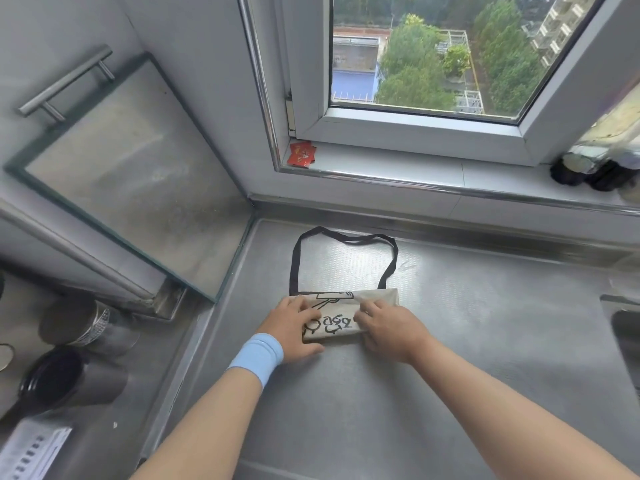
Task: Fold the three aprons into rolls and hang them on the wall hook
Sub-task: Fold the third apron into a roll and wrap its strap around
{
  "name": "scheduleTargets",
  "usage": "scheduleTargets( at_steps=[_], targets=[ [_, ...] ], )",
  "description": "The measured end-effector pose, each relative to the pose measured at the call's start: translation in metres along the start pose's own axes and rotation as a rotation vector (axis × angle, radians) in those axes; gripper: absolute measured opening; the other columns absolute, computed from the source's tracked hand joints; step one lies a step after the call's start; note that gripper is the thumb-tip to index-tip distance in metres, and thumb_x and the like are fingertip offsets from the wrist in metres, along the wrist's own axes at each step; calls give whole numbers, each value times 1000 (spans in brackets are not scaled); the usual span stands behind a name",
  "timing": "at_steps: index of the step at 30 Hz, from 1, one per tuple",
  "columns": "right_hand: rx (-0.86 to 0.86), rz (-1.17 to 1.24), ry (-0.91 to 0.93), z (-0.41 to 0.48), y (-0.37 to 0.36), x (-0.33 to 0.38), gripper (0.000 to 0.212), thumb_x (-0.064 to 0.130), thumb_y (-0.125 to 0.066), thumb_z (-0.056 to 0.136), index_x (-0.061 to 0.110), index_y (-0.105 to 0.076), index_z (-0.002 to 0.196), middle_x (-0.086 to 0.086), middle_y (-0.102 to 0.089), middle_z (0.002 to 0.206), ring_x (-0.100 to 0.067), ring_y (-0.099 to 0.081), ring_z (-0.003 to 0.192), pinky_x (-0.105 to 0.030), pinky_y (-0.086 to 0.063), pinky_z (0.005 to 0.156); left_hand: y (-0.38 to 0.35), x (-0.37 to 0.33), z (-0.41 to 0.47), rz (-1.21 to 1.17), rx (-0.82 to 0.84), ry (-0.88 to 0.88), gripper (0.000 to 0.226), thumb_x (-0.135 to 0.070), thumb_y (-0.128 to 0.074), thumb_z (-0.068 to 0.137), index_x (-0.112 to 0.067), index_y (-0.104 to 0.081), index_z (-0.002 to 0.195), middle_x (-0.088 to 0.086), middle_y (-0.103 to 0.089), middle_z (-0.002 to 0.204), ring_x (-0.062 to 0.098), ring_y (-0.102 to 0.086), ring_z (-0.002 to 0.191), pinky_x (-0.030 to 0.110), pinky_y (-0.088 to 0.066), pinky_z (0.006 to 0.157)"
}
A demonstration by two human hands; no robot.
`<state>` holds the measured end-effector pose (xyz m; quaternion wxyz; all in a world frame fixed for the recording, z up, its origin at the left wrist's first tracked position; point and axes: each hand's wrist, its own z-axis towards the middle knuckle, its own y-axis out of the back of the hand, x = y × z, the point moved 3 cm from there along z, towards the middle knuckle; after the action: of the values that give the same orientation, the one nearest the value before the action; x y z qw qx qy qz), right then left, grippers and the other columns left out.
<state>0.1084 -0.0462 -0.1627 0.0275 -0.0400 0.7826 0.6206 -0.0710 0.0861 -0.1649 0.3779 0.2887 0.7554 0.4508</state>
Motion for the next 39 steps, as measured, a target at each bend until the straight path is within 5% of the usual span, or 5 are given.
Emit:
scheduleTargets(
  at_steps=[15,21,26,31,39],
  targets=[
    [79,94,-293,47,15,-44,43,50,-34,101,13,-52,112,-5,-53,112,-32,-65,83,-36,-34,56,28,14,36,32,-43,357,40,-51,-51,92,-24,-49,122,0,-48,126,25,-58,102,35,-46,85],
    [-86,-41,-95,61,23,-27,41,16,-61,77,16,-55,117,-9,-56,115,-30,-55,98,-39,-43,77,24,-31,56,238,-207,7,41,-7,-60,73,-19,-66,111,5,-59,123,28,-60,104,37,-49,87],
    [41,174,-107,52,3,-9,62,20,-23,84,9,-52,137,-13,-50,144,-33,-52,128,-54,-46,97,-9,-40,56,177,-12,-43,48,-23,-35,80,-16,-68,114,1,-64,123,21,-64,108,36,-51,93],
    [105,325,-221,26,-25,-27,66,51,-2,91,34,-2,156,6,11,163,-16,10,150,-56,-3,119,-20,-20,44,270,10,-49,60,-40,-18,94,-22,-37,148,0,-31,156,21,-32,142,44,-26,115],
    [74,335,-189,20,-27,-34,61,48,0,94,39,8,154,7,17,160,-14,17,148,-36,13,118,-12,9,32,124,15,132,73,-43,15,87,-22,-1,155,-6,9,162,12,10,148,34,8,118]
  ],
)
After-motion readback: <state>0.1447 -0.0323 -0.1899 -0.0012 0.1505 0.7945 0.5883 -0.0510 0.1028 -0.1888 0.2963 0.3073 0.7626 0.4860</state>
